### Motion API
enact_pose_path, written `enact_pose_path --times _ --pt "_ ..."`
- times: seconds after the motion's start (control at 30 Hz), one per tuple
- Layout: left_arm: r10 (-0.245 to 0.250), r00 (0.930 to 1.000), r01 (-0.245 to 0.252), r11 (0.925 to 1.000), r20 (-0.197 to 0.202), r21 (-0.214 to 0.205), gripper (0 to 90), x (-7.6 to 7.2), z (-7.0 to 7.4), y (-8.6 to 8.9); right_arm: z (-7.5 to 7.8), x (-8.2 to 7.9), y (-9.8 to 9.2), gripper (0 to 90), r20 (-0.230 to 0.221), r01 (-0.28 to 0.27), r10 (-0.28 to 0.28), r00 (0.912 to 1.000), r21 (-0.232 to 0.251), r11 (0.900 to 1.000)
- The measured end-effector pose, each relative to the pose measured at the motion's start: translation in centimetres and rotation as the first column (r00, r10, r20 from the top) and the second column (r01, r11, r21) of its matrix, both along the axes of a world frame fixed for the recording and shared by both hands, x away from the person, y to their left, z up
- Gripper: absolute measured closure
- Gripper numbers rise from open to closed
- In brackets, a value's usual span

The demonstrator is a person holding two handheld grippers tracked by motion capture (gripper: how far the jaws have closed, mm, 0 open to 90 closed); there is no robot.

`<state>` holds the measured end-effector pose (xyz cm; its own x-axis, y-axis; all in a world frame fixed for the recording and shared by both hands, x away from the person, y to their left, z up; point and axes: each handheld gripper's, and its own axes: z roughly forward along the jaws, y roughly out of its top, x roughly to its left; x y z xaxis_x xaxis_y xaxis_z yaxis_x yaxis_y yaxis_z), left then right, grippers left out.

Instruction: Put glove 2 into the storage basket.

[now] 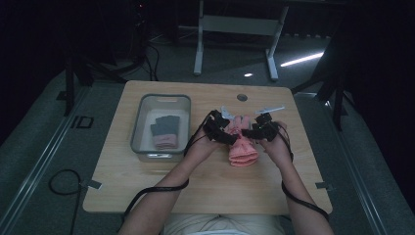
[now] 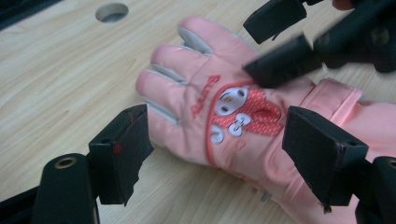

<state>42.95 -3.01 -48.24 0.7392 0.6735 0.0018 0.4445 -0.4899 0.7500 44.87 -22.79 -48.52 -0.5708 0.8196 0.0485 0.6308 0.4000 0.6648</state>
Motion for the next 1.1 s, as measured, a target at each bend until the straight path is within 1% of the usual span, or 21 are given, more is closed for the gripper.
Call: enact_pose_path --times 0.03,0.07,0.1,0.17,0.27,0.33,0.4,0.47,0.5,0.57,0.63,0.67,0.77,0.8,0.87,0.9,0.93,0.97,1.03,1.07,1.1 --pt "0.001 1.0 -0.001 1.0 -0.001 0.004 22.4 0.0 -0.1 -0.1 -0.3 0.1 0.0 40.7 -0.004 -0.002 0.002 1.0 -0.016 0.9999" --pt "-0.001 1.0 0.001 1.0 -0.003 0.004 22.4 0.0 -0.1 -0.2 -0.5 0.2 -0.2 41.0 0.015 0.017 -0.017 0.9997 -0.048 0.9987" --pt "0.0 1.0 0.0 1.0 -0.006 0.0 22.4 0.1 -0.2 -0.3 -0.5 0.2 -0.8 43.3 0.016 0.03 -0.029 0.9995 -0.046 0.9985" --pt "0.004 0.9996 -0.004 1.0 -0.028 -0.004 22.4 0.3 -0.5 -0.4 -0.8 0.5 -1.7 43.4 -0.003 0.042 -0.042 0.9991 -0.023 0.9988" --pt "0.018 0.9977 -0.019 0.9998 -0.065 -0.005 22.4 0.9 -1.2 -0.7 -1.7 1.2 -2.7 42.8 -0.071 0.039 -0.038 0.9968 0.018 0.9991" --pt "0.025 0.994 -0.026 0.9996 -0.106 -0.009 22.4 1.4 -1.9 -0.9 -2.3 1.3 -3.0 43.0 -0.087 0.03 -0.028 0.9958 0.024 0.9993" --pt "0.045 0.989 -0.048 0.9987 -0.141 -0.018 22.6 2.0 -2.6 -1.0 -2.8 1.4 -3.4 45.2 -0.112 0.033 -0.027 0.9934 0.049 0.9983" --pt "0.061 0.9809 -0.069 0.9971 -0.184 -0.034 25.5 2.7 -3.4 -0.9 -3.0 1.5 -3.5 46.2 -0.128 0.027 -0.019 0.9916 0.067 0.9974" --pt "0.057 0.9741 -0.069 0.9965 -0.219 -0.046 27.0 3.1 -3.9 -0.9 -3.1 1.5 -3.5 48.6 -0.134 0.024 -0.015 0.9908 0.07 0.9973" --pt "0.059 0.959 -0.081 0.9942 -0.277 -0.071 29.6 3.8 -4.9 -0.9 -3.2 1.5 -3.4 49.2 -0.143 0.021 -0.011 0.9896 0.069 0.9974" --pt "0.046 0.944 -0.089 0.9888 -0.327 -0.119 32.3 4.3 -5.6 -0.8 -3.4 1.5 -3.3 51.1 -0.15 0.021 -0.01 0.9886 0.071 0.9972" --pt "0.037 0.9385 -0.089 0.9864 -0.343 -0.138 32.5 4.5 -5.9 -0.7 -3.5 1.5 -3.4 52.2 -0.155 0.023 -0.01 0.9879 0.08 0.9965" --pt "-0.001 0.9223 -0.074 0.981 -0.386 -0.179 40.7 4.9 -6.4 -0.7 -3.8 1.5 -3.4 54.4 -0.155 0.017 -0.002 0.9879 0.1 0.9949" --pt "-0.027 0.9176 -0.057 0.9787 -0.397 -0.197 48.5 5.0 -6.5 -0.7 -3.9 1.5 -3.4 55.9 -0.153 0.016 0.0 0.9882 0.103 0.9945" --pt "-0.031 0.918 -0.048 0.9807 -0.395 -0.189 57.4 5.0 -6.4 -0.8 -3.9 1.5 -3.4 57.3 -0.151 0.015 0.001 0.9885 0.107 0.9942" --pt "-0.041 0.919 -0.03 0.9844 -0.392 -0.174 62.5 5.1 -6.2 -1.1 -3.9 1.3 -3.1 59.5 -0.139 0.012 0.003 0.9903 0.103 0.9946" --pt "-0.042 0.9225 -0.022 0.9866 -0.384 -0.162 67.4 5.0 -6.0 -1.2 -3.9 1.3 -3.1 60.4 -0.139 0.011 0.003 0.9903 0.105 0.9944" --pt "-0.037 0.9293 -0.015 0.9906 -0.368 -0.136 71.5 4.8 -5.8 -1.5 -3.9 1.3 -3.1 61.6 -0.141 0.014 0.002 0.99 0.108 0.9941" --pt "-0.029 0.934 -0.016 0.9924 -0.356 -0.122 76.4 4.6 -5.5 -1.7 -3.8 1.2 -3.0 63.5 -0.134 0.012 0.002 0.9909 0.105 0.9944" --pt "-0.029 0.934 -0.016 0.9924 -0.356 -0.122 77.2 4.6 -5.5 -1.7 -3.8 1.2 -3.0 63.5 -0.134 0.012 0.002 0.9909 0.105 0.9944" --pt "-0.027 0.938 -0.015 0.9927 -0.345 -0.12 78.0 4.4 -5.3 -1.7 -3.8 1.3 -3.1 64.6 -0.151 0.026 -0.007 0.9885 0.125 0.9918"
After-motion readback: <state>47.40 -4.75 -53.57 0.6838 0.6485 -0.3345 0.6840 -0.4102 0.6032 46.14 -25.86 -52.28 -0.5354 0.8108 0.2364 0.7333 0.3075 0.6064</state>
